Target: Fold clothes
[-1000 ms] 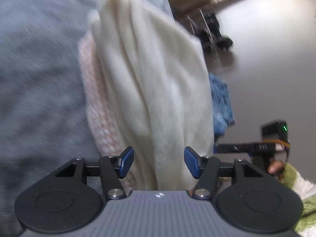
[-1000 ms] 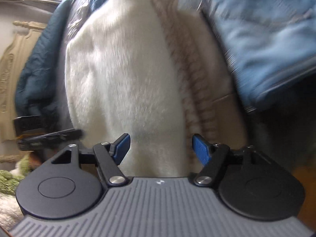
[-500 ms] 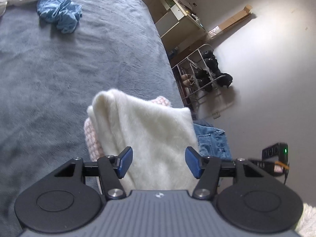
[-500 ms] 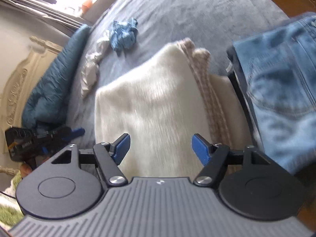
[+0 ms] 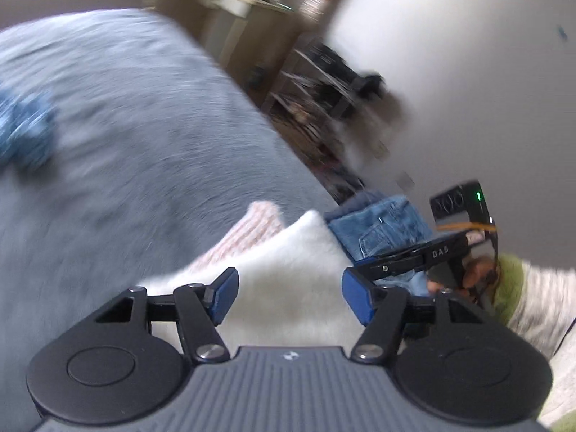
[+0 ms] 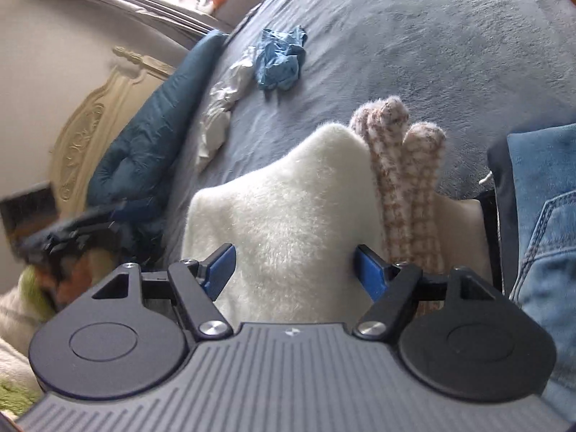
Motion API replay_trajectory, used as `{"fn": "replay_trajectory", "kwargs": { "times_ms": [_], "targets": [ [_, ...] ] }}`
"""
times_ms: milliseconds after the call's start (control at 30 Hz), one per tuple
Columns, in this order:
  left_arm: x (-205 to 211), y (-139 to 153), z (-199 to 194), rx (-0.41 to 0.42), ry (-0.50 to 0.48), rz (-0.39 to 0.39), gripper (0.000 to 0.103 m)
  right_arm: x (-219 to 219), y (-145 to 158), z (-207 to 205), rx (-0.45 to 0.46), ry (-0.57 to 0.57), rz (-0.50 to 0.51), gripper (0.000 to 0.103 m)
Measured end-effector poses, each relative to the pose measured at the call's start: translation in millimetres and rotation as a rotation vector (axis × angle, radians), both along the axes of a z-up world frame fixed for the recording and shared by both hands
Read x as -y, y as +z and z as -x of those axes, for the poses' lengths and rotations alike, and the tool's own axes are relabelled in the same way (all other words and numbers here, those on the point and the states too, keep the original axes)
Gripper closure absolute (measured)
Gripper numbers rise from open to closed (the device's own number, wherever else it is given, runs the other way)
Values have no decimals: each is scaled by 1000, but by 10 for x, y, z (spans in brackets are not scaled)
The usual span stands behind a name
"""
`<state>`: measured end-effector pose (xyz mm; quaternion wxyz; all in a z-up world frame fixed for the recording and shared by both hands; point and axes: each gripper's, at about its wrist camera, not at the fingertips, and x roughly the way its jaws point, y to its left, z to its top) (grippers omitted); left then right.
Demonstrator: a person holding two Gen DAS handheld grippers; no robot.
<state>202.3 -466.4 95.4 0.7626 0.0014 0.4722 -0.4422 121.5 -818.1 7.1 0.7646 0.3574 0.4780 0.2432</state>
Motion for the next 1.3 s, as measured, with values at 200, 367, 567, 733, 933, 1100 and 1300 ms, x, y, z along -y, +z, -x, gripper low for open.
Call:
{"fn": "replay_trajectory", "kwargs": {
  "times_ms": [200, 367, 567, 733, 933, 1100, 1300],
  "targets": [
    [277, -244, -267, -8, -82, -70, 39, 281, -196, -45, -11, -92, -78, 30],
    [61, -305, -154, -69, 13, -42, 39, 207, -339, -210, 1, -88, -123, 29],
    [-643, -204, 171, -132, 249, 93, 37, 94, -282, -262, 21, -89, -134, 28],
    [-1044, -518, 385, -268, 368, 152, 35, 62, -196, -213, 29, -118, -135, 28],
    [-1197, -991, 284, -345, 421, 211, 36, -146, -200, -375, -51, -11, -75, 28],
    [-1259, -860, -11, -248, 370, 268, 36, -236, -167, -310, -111, 65, -42, 28],
    [-738, -645, -584, -185, -22, 281, 33, -329, -117, -311, -100, 51, 4, 29]
  ]
}}
